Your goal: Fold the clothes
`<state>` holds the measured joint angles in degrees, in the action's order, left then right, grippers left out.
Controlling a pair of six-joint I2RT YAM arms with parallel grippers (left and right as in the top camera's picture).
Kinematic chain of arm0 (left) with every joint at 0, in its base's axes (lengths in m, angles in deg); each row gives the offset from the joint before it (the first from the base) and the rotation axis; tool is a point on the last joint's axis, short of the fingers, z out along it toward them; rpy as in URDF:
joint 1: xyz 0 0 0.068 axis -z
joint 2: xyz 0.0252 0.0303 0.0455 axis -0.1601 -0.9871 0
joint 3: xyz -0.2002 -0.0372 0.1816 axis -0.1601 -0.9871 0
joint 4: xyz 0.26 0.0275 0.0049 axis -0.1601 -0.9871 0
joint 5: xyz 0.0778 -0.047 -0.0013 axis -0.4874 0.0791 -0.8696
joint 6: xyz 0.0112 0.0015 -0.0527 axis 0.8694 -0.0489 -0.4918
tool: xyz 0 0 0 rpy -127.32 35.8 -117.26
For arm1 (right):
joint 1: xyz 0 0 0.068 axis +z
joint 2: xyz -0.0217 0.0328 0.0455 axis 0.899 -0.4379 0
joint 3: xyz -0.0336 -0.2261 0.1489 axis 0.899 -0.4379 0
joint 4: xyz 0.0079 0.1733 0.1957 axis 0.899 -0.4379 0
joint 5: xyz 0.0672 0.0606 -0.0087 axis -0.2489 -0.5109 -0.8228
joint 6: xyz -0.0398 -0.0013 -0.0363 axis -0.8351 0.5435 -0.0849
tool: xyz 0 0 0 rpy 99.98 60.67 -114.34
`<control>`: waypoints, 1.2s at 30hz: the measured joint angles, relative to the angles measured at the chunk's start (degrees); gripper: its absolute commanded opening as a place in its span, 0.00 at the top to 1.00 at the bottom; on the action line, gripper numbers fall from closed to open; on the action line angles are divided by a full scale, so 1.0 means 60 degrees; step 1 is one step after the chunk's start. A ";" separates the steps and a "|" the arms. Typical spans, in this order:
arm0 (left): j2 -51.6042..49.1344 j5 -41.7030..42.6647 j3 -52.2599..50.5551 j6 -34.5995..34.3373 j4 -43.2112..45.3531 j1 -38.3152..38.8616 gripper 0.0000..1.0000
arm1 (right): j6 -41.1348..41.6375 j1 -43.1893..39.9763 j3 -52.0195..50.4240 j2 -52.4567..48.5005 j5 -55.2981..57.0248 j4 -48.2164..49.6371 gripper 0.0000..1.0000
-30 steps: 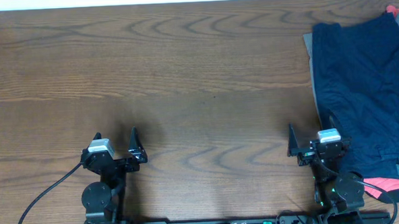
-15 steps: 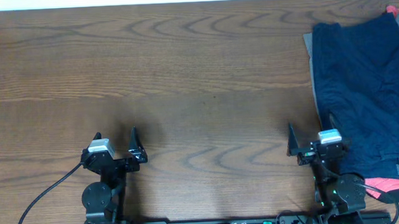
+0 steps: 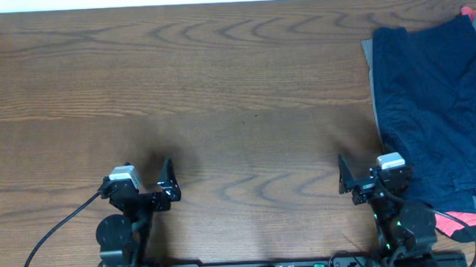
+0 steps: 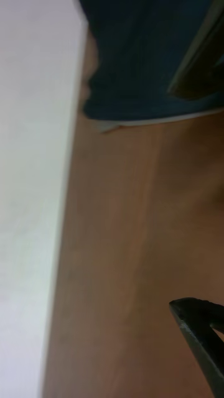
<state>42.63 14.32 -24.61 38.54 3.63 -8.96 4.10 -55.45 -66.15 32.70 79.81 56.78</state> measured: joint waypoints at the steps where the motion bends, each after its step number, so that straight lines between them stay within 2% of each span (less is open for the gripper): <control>1: -0.0066 0.0127 0.0233 0.0000 -0.0306 0.0000 0.02 | 0.0018 0.0000 0.0175 -0.0087 0.0018 -0.0331 0.01; 8: -0.1257 0.0423 0.2408 -0.0004 -0.1876 0.0000 0.02 | 0.0259 0.0000 0.2171 -0.1887 0.0233 -0.2229 0.01; 16: -0.4484 0.0459 0.4539 -0.0004 -0.4510 0.0000 0.02 | 0.0357 0.0000 0.5053 -0.5668 0.0113 -0.4725 0.01; 21: -0.6306 0.0466 0.6102 -0.0007 -0.5799 0.0000 0.02 | 0.0561 0.0000 0.6579 -0.7195 -0.0528 -0.5184 0.01; 25: -0.7096 0.0495 0.6692 -0.0007 -0.5901 0.0000 0.02 | 0.0892 0.0000 0.6867 -0.7650 -0.0929 -0.5217 0.01; 32: -0.7544 0.0510 0.6699 -0.0007 -0.6051 0.0000 0.02 | 0.4331 -0.0306 0.6896 -0.8878 0.2586 -0.7639 0.05; 36: -0.7544 0.0539 0.6699 -0.0007 -0.6062 0.0000 0.02 | 0.5614 -0.0710 0.6896 -0.9861 0.3876 -0.7916 0.13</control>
<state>-2.64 17.55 15.58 38.50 -32.74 -8.96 37.78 -59.71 -24.78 -26.47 103.06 9.28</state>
